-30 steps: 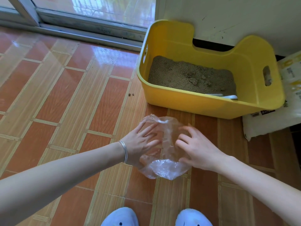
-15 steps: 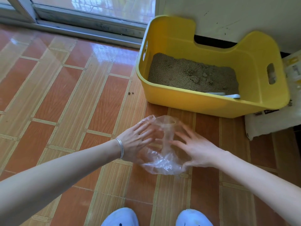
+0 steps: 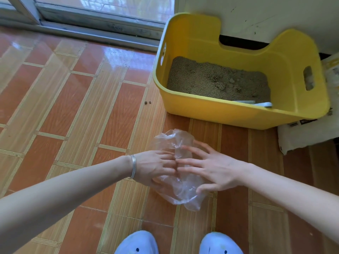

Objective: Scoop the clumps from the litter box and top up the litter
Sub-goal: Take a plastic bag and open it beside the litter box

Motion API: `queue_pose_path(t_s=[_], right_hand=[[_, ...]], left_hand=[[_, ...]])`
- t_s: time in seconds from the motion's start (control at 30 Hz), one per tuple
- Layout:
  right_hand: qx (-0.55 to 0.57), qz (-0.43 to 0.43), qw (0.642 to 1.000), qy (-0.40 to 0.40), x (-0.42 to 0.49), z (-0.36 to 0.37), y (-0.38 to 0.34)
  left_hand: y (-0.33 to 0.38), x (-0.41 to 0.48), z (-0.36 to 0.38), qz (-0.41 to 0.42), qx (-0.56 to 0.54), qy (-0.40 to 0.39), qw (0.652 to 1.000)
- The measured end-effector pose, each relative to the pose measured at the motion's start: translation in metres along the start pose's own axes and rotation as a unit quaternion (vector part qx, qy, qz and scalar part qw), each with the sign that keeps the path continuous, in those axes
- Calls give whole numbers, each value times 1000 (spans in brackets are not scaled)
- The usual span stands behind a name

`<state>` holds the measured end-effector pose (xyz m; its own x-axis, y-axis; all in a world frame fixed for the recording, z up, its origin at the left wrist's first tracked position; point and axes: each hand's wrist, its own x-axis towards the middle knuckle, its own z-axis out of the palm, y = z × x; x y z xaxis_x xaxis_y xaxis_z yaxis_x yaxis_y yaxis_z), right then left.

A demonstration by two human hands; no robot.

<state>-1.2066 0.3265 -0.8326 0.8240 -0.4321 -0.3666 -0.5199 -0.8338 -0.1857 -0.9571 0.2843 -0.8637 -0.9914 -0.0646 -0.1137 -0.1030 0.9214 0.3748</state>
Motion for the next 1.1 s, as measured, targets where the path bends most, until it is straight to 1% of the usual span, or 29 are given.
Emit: queue_pose_path(t_s=[0.1,0.23,0.3,0.4,0.5,0.63,0.77,0.9,0.97,1.03,1.1], right_hand=[[-8,1,1000,-15,4,3,-3],[-29,0,999,-27,4,9,-4],[-21,10,999,-38,4,15,-6],[7,36,998,-46,2,22,-5],[-3,46,998,-48,-4,19,3],[6,63,997,-52,-23,21,16],[47,126,991,-12,-49,31,26],[94,145,984,-43,-56,36,23],[91,155,983,-35,-53,31,19],[78,160,984,7,-49,22,17],[35,139,988,58,-45,12,11]], left_hand=[[-3,0,0,13,-7,-18,1000],[-3,-6,7,9,-4,-48,999],[0,-9,10,5,-1,-65,998],[0,-12,11,30,34,-25,999],[-1,-15,10,57,50,5,997],[-1,-23,10,37,99,0,994],[-3,-37,2,3,79,14,997],[-4,-37,-4,-11,81,-20,996],[-1,-33,-7,-9,94,-29,995],[0,-32,-8,-2,81,-11,997],[-2,-24,-17,23,77,31,996]])
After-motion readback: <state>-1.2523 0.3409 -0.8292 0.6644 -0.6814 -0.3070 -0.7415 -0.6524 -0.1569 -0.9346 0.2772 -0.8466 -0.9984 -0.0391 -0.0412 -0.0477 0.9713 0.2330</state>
